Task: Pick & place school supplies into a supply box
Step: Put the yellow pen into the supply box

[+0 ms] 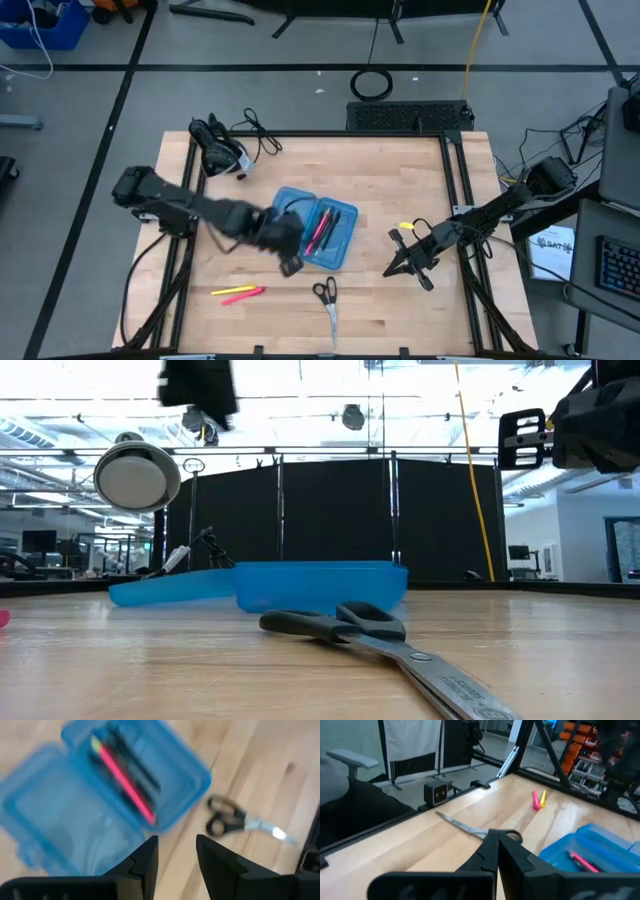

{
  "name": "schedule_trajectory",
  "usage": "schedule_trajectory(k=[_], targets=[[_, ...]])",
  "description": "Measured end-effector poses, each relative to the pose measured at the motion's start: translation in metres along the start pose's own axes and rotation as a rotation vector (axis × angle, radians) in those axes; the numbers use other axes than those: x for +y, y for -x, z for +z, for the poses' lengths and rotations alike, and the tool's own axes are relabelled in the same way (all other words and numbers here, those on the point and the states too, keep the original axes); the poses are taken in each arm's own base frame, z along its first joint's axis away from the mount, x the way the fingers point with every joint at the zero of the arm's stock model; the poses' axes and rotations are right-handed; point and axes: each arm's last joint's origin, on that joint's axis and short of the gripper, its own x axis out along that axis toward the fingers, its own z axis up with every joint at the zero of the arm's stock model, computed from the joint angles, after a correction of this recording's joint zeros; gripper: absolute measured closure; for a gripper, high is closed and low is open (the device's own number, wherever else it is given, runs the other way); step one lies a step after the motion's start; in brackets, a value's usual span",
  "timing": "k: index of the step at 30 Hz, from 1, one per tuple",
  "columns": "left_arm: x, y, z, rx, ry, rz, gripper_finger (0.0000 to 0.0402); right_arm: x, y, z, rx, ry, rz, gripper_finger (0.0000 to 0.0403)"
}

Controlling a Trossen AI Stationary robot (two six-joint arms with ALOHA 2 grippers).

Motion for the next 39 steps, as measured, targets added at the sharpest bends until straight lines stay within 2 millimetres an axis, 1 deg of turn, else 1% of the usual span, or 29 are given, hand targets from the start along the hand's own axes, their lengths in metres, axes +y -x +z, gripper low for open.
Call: schedule_trajectory(k=[2,4,6,8,11,14,18,21,27,33,39], targets=[[-0.005,-0.004,-0.026,0.044,0.026,0.024,0.0266,0.0,0.0,-0.001,0.014,-0.009,0.002,0.0403],[-0.008,-0.013,-0.054,0.099,0.065,0.062,0.0266,0.0,0.0,-0.002,0.019,-0.02,0.003,0.0403],[-0.008,-0.023,-0.08,0.145,0.098,0.103,0.0265,0.0,0.0,-0.002,0.024,-0.029,0.003,0.0403],[-0.008,-0.03,-0.101,0.165,0.12,0.131,0.0263,0.0,0.0,-0.002,0.024,-0.029,0.003,0.0403],[-0.012,-0.039,-0.123,0.164,0.095,0.094,0.0253,0.0,0.0,-0.002,0.021,-0.029,0.002,0.0403],[-0.016,-0.04,-0.139,0.166,0.009,0.063,0.0238,0.0,0.0,-0.002,0.019,-0.029,0.001,0.0403],[-0.013,-0.05,-0.156,0.201,-0.062,0.104,0.0218,0.0,0.0,-0.002,0.019,-0.029,0.0,0.0403],[-0.012,-0.053,-0.163,0.225,-0.086,0.078,0.0205,0.0,0.0,-0.002,0.019,-0.03,-0.001,0.0403],[-0.002,-0.059,-0.176,0.311,-0.093,0.088,0.0205,0.0,0.0,-0.002,0.019,-0.036,-0.001,0.0403],[0.003,-0.055,-0.192,0.407,-0.092,0.145,0.0206,0.001,0.0,-0.003,0.035,-0.038,0.002,0.0403],[0.006,-0.052,-0.197,0.436,-0.103,0.18,0.0206,0.001,0.0,-0.004,0.041,-0.039,0.003,0.0403]])
